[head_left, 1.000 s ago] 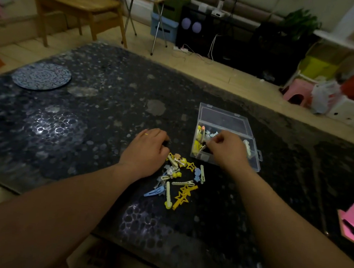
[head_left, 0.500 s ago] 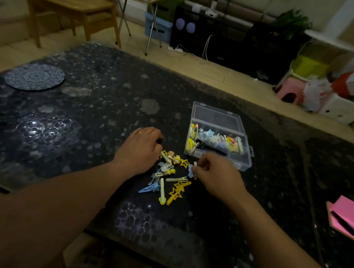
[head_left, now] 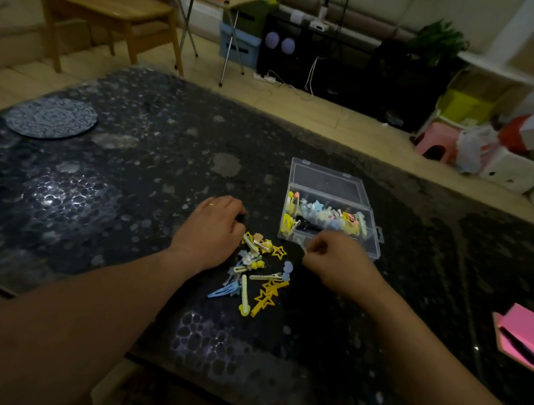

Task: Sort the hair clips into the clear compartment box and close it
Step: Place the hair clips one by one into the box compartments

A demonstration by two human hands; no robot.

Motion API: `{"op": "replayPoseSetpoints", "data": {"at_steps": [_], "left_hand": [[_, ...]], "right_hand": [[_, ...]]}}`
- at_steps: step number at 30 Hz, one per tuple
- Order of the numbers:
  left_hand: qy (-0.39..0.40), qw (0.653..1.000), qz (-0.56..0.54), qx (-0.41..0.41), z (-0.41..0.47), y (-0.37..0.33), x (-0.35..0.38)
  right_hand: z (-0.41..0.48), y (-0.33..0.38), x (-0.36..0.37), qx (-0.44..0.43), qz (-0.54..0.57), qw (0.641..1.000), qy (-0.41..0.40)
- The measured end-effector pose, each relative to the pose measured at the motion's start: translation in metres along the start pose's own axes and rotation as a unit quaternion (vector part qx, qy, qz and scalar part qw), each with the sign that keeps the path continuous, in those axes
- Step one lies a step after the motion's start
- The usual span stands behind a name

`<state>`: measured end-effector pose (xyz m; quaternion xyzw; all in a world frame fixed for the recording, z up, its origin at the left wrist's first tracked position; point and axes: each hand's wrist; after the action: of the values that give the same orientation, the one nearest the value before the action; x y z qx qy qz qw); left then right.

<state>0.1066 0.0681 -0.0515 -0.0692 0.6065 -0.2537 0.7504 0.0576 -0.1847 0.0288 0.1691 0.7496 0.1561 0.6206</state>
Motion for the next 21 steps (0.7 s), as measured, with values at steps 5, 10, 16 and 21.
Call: {"op": "replayPoseSetpoints", "data": {"at_steps": [5, 10, 16, 21], "left_hand": [[-0.006, 1.0, -0.004, 0.002, 0.0, 0.0, 0.0], [-0.007, 1.0, -0.001, 0.003, 0.0, 0.002, 0.002], [-0.011, 1.0, -0.003, 0.006, 0.0, 0.002, 0.002], [-0.009, 1.0, -0.004, 0.005, 0.0, 0.003, 0.002]], "right_hand": [[0.033, 0.003, -0.025, 0.038, 0.125, 0.987, -0.095], [0.063, 0.006, -0.019, 0.068, 0.125, 0.987, -0.08], [0.073, 0.012, -0.004, 0.063, 0.06, 0.994, -0.063], [0.073, 0.014, 0.001, 0.05, 0.047, 0.995, -0.065]]}}
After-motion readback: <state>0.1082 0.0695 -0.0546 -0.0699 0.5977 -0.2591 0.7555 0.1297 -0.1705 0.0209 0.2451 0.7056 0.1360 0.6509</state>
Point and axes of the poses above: each hand's wrist, its own z-axis towards the middle knuckle, its own x-axis out of the palm, y = z × x, and after that the axes turned 2 degrees about -y, right-handed
